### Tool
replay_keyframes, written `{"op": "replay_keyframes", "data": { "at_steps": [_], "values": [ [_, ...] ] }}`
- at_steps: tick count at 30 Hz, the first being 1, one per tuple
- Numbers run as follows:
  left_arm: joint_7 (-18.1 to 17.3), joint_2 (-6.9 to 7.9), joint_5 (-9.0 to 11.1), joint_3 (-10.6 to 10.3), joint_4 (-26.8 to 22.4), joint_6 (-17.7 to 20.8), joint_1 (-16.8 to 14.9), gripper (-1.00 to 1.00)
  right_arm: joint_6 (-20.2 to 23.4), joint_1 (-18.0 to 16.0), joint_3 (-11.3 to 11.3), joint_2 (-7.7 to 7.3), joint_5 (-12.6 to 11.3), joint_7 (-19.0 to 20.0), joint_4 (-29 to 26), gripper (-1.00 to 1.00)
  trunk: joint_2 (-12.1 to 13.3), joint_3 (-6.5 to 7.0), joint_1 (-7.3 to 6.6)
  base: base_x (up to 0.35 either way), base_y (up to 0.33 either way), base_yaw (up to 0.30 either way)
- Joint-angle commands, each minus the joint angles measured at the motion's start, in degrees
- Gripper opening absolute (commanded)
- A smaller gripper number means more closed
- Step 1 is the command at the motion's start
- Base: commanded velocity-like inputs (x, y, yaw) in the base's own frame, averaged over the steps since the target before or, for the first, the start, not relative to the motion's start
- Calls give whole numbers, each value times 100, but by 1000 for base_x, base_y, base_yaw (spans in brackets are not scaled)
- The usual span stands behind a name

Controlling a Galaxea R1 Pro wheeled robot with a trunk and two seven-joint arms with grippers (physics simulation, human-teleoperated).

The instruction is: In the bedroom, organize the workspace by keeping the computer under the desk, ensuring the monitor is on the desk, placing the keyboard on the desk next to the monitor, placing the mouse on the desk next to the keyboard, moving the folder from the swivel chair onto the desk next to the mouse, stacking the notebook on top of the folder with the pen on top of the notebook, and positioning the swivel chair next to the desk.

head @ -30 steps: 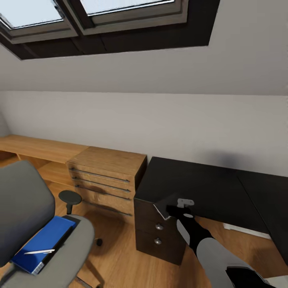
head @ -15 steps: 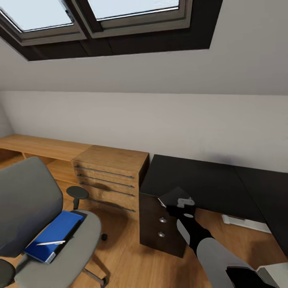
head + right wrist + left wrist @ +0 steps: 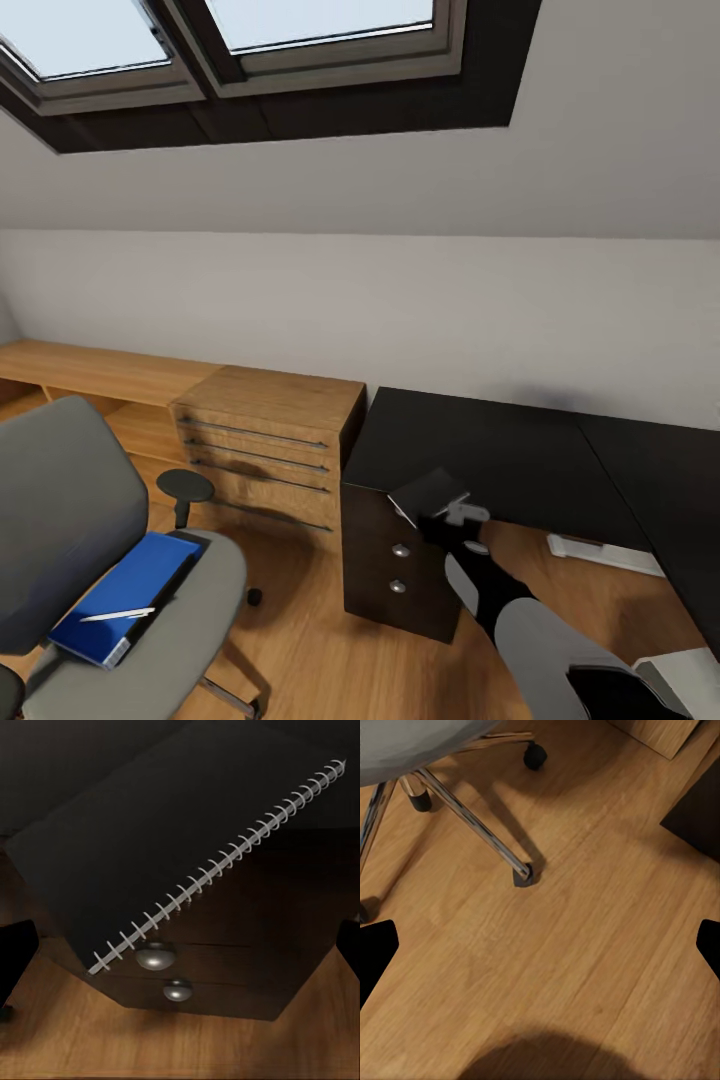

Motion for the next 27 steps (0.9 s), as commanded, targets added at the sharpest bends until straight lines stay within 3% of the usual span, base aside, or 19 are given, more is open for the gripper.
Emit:
{"op": "replay_keyframes", "data": {
  "at_steps": [1,6,10,13,15,19,23,25,26,27],
  "values": [
    [17,-3,-19,12,1,-14,-3,100,-72,-4,-18,-13,-64,130,39,100,-4,-6,0,0,0,-1],
    [17,-1,-17,12,0,-15,-3,100,-166,-4,-20,-210,-176,788,110,100,-4,-6,0,0,0,0],
    [17,1,-19,12,0,-15,-3,100,-177,-4,-22,-355,-665,1098,124,100,-4,-6,0,0,0,0],
    [17,-1,-19,12,3,-15,-3,100,-171,-4,-20,-493,-1226,1262,131,100,-4,-6,0,0,0,0],
    [17,-3,-17,12,2,-15,-3,100,-168,-4,-19,-537,-1420,1483,137,100,-4,-6,0,0,0,0],
    [17,-2,-17,12,1,-13,-3,100,-159,-4,-25,-644,-1511,1898,227,100,-4,-6,0,0,0,0],
    [17,-3,-16,12,1,-14,-3,100,-102,-4,-23,-791,-1928,2123,315,100,-4,-6,0,0,0,0],
    [17,-3,-16,12,0,-15,-3,100,136,-4,-20,-857,-2177,2351,329,100,-4,-6,0,0,0,0],
    [17,-3,-14,12,1,-14,-3,100,550,-4,-24,-1022,-2389,2749,337,100,-4,-6,0,0,0,0],
    [17,-1,-14,12,1,-14,-3,100,570,-4,-23,-1037,-2422,2770,338,100,-4,-6,0,0,0,0]
  ]
}}
